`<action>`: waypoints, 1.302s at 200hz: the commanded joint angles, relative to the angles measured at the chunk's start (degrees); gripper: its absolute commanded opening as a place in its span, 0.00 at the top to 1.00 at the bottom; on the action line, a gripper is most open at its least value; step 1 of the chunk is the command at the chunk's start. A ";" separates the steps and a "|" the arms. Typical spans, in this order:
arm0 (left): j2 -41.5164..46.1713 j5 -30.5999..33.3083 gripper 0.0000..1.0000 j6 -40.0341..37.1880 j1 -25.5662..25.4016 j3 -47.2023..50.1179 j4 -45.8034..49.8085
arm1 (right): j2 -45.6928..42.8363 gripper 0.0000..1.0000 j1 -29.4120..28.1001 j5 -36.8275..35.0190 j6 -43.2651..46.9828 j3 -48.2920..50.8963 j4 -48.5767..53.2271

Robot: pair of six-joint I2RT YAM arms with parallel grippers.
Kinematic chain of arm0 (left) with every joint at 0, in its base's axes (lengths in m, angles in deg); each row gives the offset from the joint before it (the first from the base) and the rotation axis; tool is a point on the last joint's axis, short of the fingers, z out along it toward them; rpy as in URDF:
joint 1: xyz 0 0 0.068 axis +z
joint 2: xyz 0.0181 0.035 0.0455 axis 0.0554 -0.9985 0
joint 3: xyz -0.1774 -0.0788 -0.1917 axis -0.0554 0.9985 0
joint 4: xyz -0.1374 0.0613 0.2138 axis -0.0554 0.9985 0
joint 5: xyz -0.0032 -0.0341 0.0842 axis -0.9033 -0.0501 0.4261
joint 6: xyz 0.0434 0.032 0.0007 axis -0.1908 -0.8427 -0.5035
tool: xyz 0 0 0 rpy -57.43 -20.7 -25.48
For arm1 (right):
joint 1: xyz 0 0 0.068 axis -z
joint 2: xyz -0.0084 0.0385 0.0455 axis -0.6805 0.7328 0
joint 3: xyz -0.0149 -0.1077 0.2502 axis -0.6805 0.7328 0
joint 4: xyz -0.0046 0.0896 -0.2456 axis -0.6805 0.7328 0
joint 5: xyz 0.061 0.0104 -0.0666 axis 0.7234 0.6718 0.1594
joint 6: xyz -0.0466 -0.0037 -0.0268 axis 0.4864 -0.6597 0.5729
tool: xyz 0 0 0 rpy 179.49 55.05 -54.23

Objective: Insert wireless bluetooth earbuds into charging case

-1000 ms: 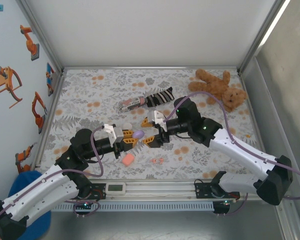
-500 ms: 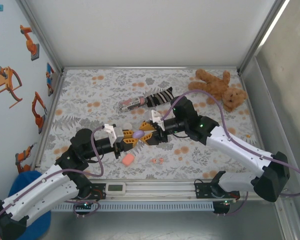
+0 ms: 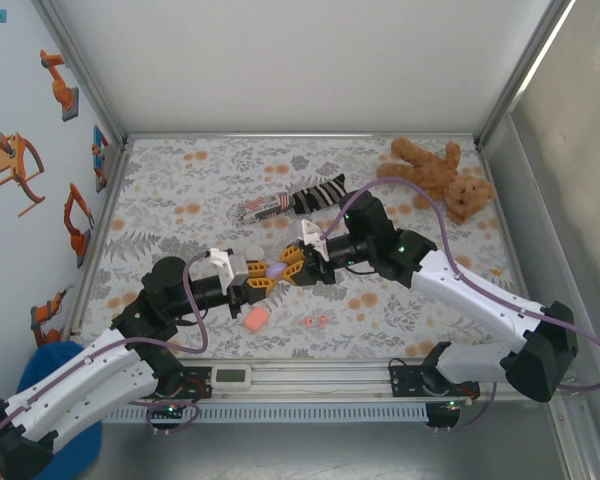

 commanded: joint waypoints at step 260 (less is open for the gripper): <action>11.90 45.87 0.04 2.78 0.00 -10.04 30.48 | 30.82 0.82 11.12 -9.21 -34.19 -5.57 -6.81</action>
